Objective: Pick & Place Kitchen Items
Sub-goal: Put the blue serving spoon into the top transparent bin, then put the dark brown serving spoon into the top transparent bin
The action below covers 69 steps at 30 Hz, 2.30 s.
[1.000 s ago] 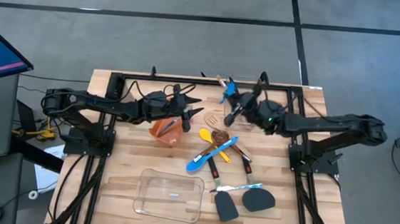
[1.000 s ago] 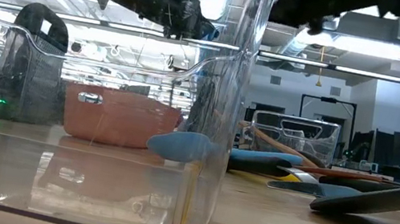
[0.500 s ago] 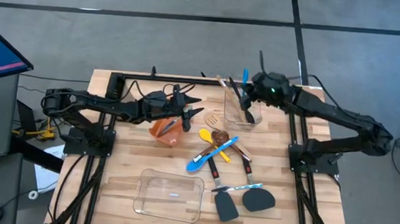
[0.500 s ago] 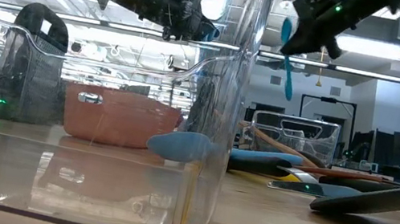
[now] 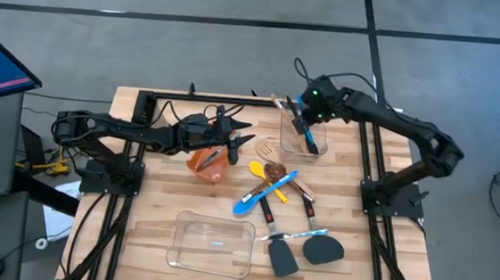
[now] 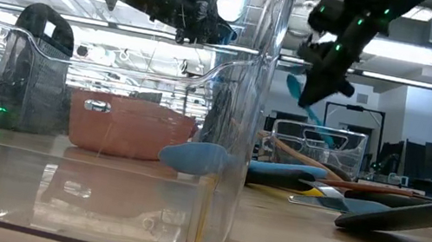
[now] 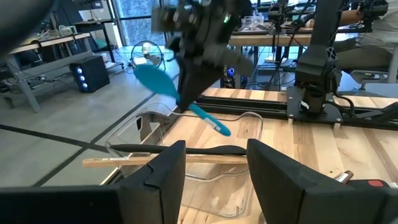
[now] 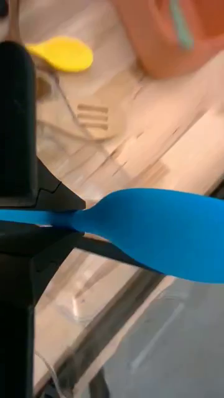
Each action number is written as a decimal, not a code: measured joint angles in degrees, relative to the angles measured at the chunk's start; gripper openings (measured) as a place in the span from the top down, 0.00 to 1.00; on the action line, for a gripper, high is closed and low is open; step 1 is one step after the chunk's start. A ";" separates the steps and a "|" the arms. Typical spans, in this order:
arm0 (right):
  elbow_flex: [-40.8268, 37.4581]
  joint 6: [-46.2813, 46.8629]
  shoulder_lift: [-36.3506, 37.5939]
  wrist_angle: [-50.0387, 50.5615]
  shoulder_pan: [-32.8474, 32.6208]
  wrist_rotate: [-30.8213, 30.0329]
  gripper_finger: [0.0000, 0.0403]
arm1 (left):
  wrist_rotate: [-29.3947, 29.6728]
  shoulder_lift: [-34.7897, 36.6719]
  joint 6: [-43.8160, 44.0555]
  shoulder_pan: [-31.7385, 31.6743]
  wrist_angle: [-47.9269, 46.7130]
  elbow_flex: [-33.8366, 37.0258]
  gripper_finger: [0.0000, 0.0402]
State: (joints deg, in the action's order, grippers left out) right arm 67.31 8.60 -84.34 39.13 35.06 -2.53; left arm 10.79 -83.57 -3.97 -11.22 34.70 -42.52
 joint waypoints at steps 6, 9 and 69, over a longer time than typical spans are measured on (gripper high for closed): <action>0.00 -1.46 -5.66 -0.13 2.01 3.12 0.95 | 0.04 0.00 0.00 0.00 -0.26 0.00 0.61; 0.02 -1.62 -7.86 -0.15 2.79 6.05 0.95 | 0.22 0.02 0.00 0.00 -0.26 0.00 0.61; 17.01 -16.73 14.46 13.88 -21.39 2.26 1.00 | 0.22 0.04 -0.02 0.00 -2.75 1.40 0.61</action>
State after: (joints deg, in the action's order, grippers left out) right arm 84.32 -8.13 -69.88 53.01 13.67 -0.27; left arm 11.00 -83.53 -3.99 -11.22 31.94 -41.12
